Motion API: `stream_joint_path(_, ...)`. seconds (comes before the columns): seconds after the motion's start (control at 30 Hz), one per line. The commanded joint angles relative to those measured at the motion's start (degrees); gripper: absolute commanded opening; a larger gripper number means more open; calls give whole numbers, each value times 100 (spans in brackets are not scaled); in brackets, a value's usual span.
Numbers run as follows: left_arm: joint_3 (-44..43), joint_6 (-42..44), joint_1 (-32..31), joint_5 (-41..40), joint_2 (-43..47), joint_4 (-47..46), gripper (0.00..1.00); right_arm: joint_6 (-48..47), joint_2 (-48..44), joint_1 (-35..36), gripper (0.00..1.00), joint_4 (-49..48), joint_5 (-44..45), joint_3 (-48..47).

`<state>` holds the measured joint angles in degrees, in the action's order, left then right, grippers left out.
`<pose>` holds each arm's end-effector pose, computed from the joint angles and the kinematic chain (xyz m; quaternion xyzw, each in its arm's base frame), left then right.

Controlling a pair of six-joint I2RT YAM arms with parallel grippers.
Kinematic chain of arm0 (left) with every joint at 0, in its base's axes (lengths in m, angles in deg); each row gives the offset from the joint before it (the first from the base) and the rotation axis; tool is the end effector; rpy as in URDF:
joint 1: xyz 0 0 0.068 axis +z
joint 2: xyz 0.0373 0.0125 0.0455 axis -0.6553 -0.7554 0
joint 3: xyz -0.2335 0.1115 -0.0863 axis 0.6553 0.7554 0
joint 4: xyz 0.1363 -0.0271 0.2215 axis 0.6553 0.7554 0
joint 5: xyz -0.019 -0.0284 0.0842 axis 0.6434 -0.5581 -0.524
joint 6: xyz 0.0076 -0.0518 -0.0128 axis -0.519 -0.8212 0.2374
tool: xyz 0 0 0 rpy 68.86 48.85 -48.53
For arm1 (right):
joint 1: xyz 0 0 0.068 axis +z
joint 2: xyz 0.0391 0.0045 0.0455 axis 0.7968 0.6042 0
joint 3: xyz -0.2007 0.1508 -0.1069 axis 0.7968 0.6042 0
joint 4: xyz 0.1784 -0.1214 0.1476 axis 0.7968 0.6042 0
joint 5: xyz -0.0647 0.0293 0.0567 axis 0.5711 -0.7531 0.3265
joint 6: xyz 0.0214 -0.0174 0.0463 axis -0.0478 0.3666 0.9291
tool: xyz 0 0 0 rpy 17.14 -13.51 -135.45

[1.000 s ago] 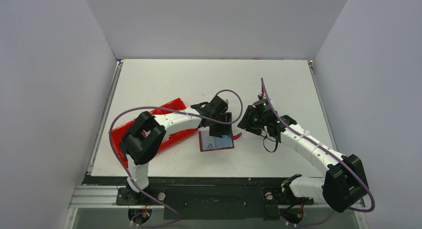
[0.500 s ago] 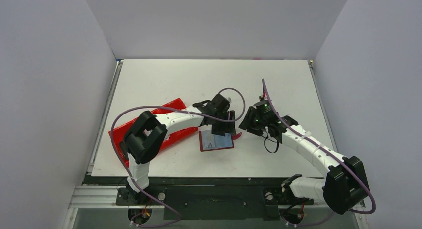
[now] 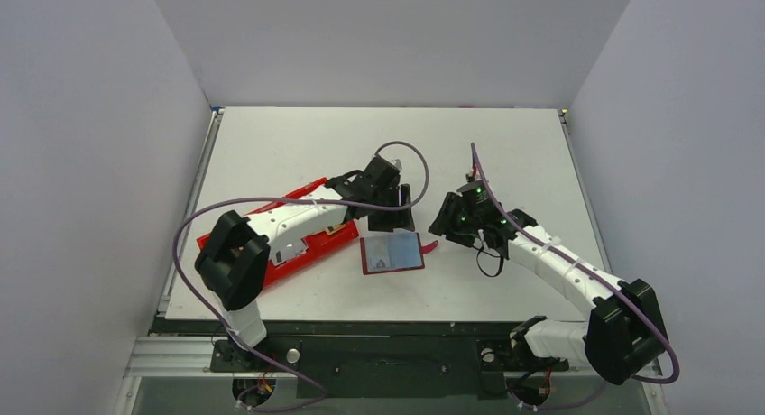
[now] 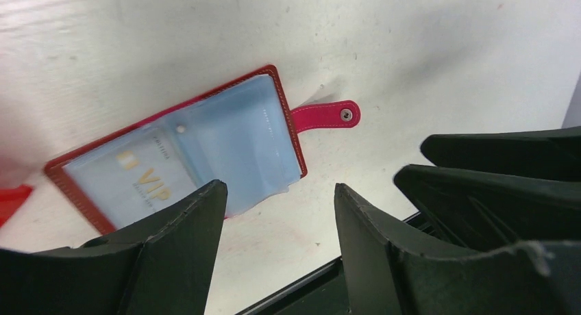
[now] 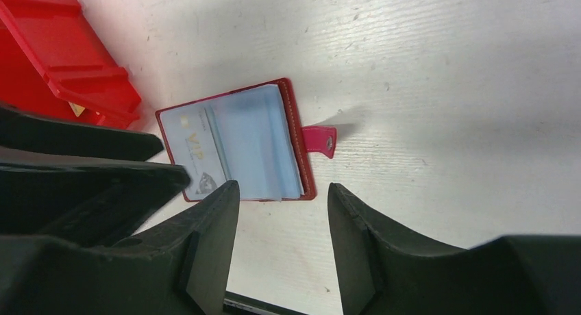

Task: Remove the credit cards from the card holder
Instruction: Remove the credit card from the card holder.

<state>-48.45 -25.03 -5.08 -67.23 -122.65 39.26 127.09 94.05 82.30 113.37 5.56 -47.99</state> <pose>0.2682 -0.2838 0.2247 0.0407 0.9516 -0.2495 0.1749 0.2148 0.1250 0.2328 0.1391 0.9296 0.2446 0.2379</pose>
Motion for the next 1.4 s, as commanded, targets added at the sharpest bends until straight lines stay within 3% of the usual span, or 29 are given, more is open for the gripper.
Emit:
stream_joint_path(0.0,364,40,333,-353,813,148,57,-98,301,301,48,-289,-92,-300)
stream_joint_path(0.27,1258,13,754,-384,1523,201,57,-10,1244,1012,47,-625,-243,-864)
stream_joint_path(0.5,1733,-17,858,-341,1727,107,49,146,1908,1129,44,-1112,-773,-961)
stream_joint_path(0.87,1895,-43,870,-171,1498,-227,28,265,2439,1234,41,-1404,-1035,-1005)
stream_joint_path(1.37,1968,-90,825,-35,905,-645,13,276,2775,1208,40,-1602,-1029,-889)
